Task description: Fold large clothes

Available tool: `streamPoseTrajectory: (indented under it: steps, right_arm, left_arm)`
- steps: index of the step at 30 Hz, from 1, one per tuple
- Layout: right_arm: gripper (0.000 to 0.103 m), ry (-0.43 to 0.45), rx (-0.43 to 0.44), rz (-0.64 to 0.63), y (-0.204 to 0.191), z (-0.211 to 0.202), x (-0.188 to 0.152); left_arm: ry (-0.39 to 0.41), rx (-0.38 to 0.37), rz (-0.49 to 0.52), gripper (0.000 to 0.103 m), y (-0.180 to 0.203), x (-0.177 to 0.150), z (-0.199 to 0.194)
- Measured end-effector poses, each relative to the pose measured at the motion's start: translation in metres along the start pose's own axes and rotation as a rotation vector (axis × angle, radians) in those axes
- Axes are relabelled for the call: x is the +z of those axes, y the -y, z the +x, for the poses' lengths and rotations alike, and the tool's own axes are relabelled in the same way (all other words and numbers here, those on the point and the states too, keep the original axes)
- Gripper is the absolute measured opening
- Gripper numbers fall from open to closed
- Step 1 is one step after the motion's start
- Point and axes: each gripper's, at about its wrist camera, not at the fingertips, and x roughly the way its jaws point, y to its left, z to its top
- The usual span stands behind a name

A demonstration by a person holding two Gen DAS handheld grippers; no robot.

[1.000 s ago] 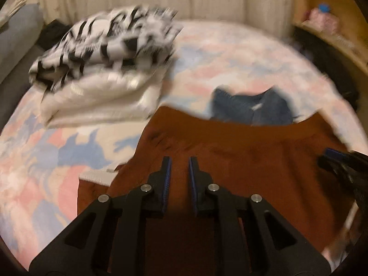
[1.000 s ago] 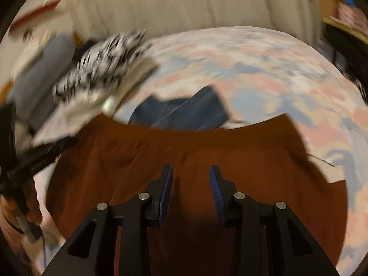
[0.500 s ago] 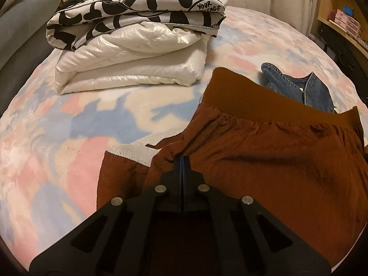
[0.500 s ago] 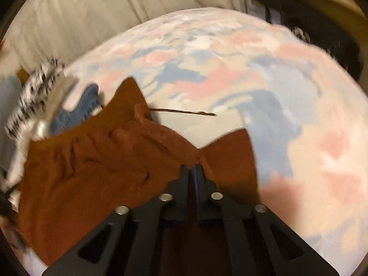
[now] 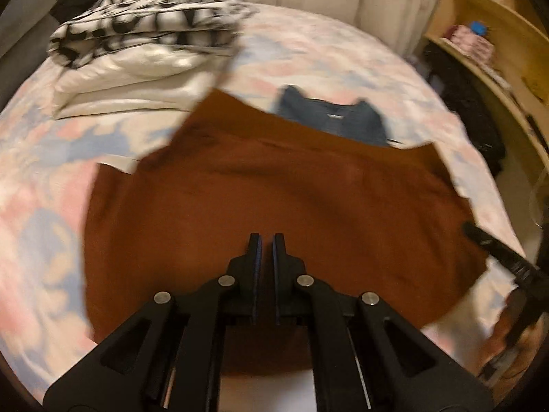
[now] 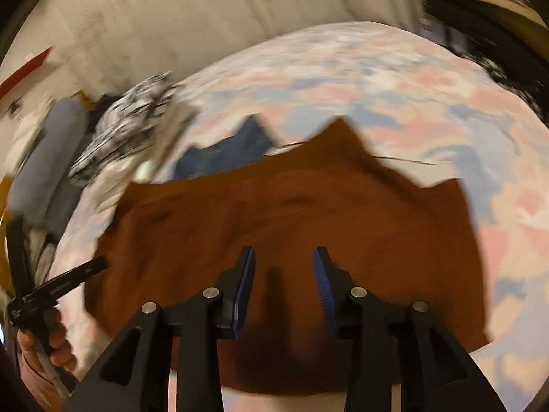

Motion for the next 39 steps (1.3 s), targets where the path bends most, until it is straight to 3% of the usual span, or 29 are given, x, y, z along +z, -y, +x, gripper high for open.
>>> streamPoseTrajectory:
  steps: [4,8,11,16,22,27,32,34,39]
  right_arm:
    - [0.036,-0.012,0.071,-0.075,-0.056,0.003,-0.019]
    - [0.036,-0.044,-0.005,-0.153,-0.09,0.016,-0.046]
    - [0.036,-0.048,-0.042,-0.137,-0.076,0.018,-0.059]
    - [0.035,-0.005,-0.172,-0.024,-0.016,-0.004,-0.073]
    - [0.036,0.012,-0.167,0.101,0.016,-0.019,-0.092]
    - [0.038,0.002,-0.201,0.095,0.005,-0.018,-0.099]
    - [0.043,-0.014,-0.201,0.122,0.027,-0.005,-0.08]
    - [0.045,-0.033,-0.199,0.123,0.031,-0.003,-0.074]
    - [0.045,-0.06,-0.172,0.126,0.028,-0.015,-0.071]
  left_arm:
    - [0.021,-0.051,0.047,0.024,0.047,-0.02,0.004]
    - [0.001,0.048,0.07,0.027,0.058,-0.036,0.023]
    - [0.009,0.023,0.03,0.024,0.045,-0.044,0.022]
    - [0.024,-0.029,-0.025,0.02,0.023,-0.055,0.007]
    - [0.033,0.001,-0.025,0.02,0.017,-0.062,0.004]
    - [0.029,-0.002,-0.039,0.02,0.014,-0.063,0.003]
    - [0.019,-0.004,-0.055,0.02,0.013,-0.064,-0.002]
    - [0.013,0.001,-0.059,0.022,0.014,-0.065,-0.007]
    - [0.004,-0.037,-0.068,0.039,0.012,-0.075,-0.029]
